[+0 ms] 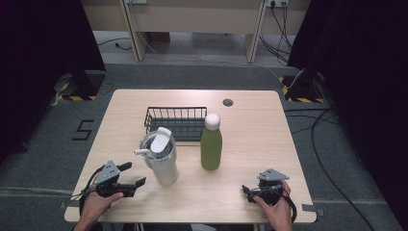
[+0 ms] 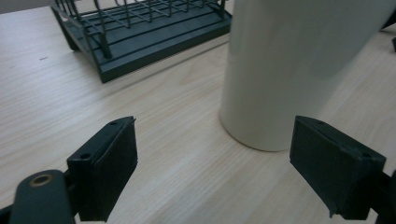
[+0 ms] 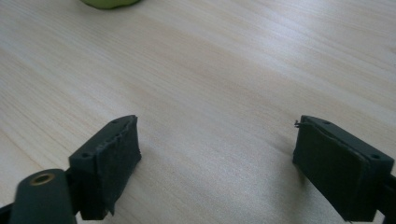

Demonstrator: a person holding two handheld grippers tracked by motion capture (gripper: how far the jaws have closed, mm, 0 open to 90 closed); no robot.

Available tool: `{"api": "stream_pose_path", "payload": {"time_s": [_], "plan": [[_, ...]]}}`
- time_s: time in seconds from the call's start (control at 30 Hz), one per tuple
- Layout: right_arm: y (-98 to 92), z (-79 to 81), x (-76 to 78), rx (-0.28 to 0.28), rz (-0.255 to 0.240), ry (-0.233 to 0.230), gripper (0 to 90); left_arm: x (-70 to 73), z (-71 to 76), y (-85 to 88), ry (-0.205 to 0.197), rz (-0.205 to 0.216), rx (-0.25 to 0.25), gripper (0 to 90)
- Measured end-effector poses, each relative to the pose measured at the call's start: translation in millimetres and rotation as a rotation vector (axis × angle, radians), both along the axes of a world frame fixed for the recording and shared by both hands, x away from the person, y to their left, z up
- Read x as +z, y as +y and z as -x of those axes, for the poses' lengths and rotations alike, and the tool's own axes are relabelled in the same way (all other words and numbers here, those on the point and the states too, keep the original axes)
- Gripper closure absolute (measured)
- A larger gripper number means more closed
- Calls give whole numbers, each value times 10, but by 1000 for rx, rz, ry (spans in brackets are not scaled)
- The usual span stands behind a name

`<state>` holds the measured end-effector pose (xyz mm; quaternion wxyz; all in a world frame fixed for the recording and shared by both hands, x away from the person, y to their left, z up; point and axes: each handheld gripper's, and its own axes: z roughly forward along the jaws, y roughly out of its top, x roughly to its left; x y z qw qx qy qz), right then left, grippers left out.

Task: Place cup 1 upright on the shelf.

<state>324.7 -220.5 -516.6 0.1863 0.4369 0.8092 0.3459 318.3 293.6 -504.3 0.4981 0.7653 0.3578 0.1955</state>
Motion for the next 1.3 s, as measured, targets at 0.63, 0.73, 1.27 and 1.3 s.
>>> {"api": "stream_pose_path", "payload": {"time_s": [0.63,0.73,1.27,1.3], "plan": [[11,-30,-6,-12,7,8,99,31,58,-223,-56,33,-16,148],[13,-31,-5,-14,6,12,96,38,54,-247,-70,37,-20,148],[10,-36,-5,-11,9,10,94,61,-108,-525,-252,-71,-66,142],[10,-35,-5,-12,8,10,94,64,-113,-552,-253,-62,-94,146]]}}
